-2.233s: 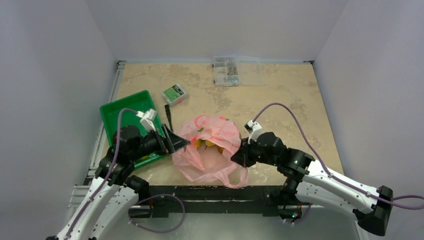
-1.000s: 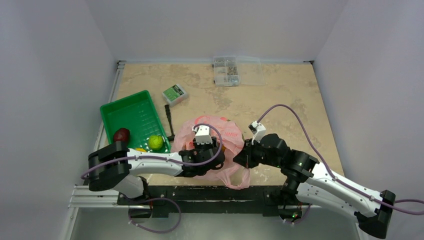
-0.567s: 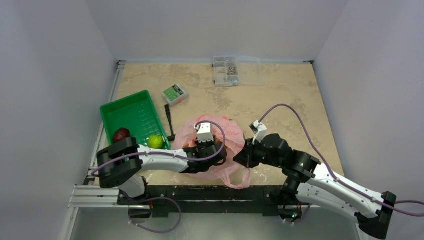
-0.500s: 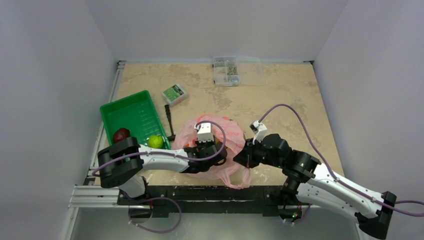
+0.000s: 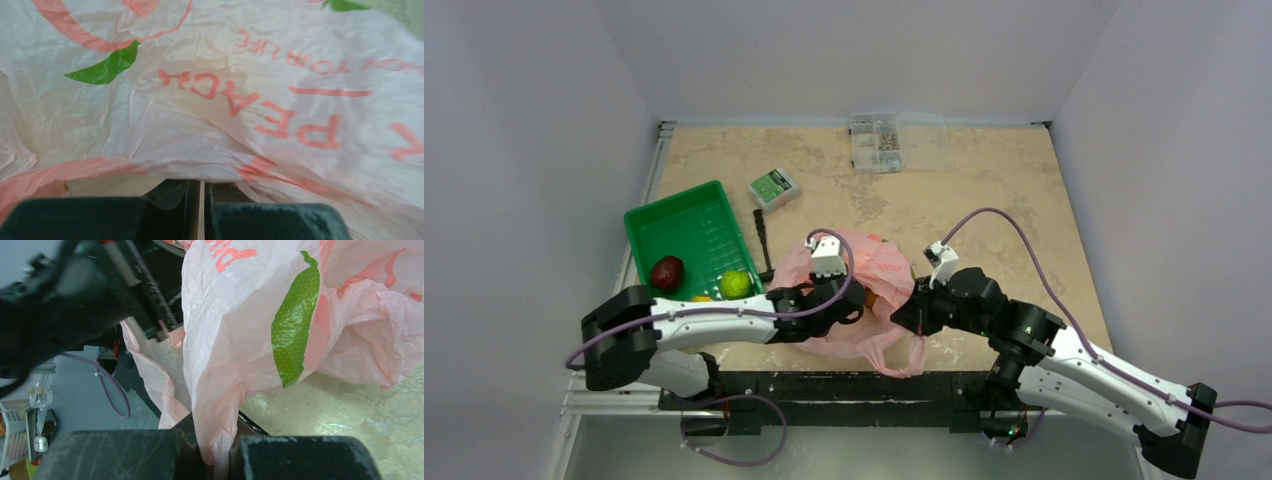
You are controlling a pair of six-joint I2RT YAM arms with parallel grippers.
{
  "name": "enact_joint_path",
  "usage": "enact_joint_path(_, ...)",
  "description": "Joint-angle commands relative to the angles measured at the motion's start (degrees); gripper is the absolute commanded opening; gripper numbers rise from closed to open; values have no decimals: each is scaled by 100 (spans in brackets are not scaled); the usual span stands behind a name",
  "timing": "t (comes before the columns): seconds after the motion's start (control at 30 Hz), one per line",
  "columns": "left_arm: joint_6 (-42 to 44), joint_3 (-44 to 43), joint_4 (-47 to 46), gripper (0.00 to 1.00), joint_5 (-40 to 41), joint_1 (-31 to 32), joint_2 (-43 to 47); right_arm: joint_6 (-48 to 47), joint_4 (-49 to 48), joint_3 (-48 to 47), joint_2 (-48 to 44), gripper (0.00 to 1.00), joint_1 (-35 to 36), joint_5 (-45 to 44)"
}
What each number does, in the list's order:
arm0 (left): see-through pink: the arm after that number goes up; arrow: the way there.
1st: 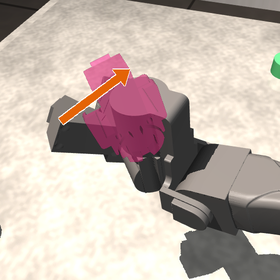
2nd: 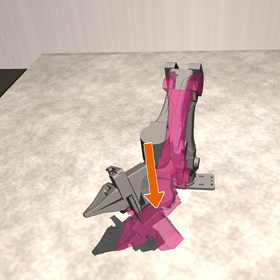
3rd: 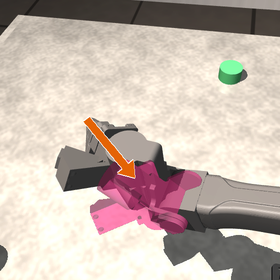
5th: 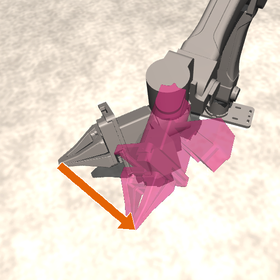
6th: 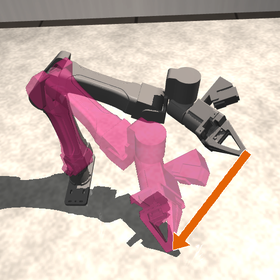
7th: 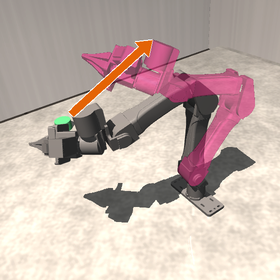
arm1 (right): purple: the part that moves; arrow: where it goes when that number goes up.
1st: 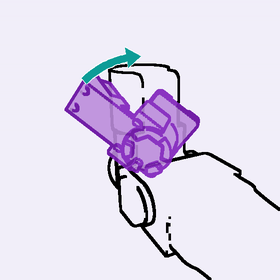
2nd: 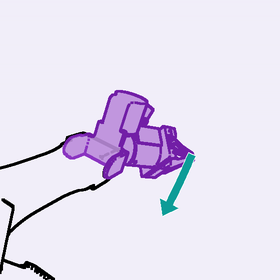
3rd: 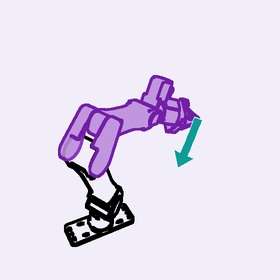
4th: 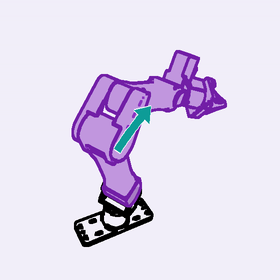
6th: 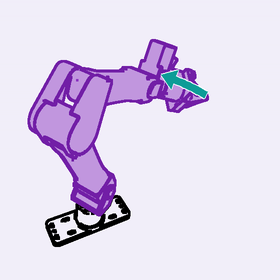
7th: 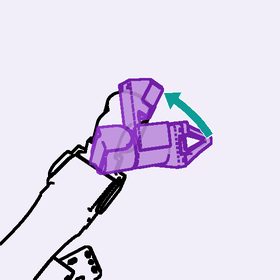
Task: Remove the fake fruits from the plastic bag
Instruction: Take out the fake fruit from the plastic bag.
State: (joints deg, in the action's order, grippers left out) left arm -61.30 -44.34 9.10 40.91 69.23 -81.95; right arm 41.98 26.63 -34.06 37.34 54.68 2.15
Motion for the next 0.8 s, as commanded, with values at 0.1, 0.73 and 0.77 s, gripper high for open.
enact_joint_path(0.1,305,-42,334,0,-1038,-24,1094,-91,60,-234,9,0,-16,-151)
enact_joint_path(0.73,1487,-181,2015,0,-2484,-50,4052,436,1118,-727,-512,0,-12,-1852)
enact_joint_path(0.77,1587,-263,2127,0,-2464,-69,4216,484,1226,-778,-557,0,-13,-2015)
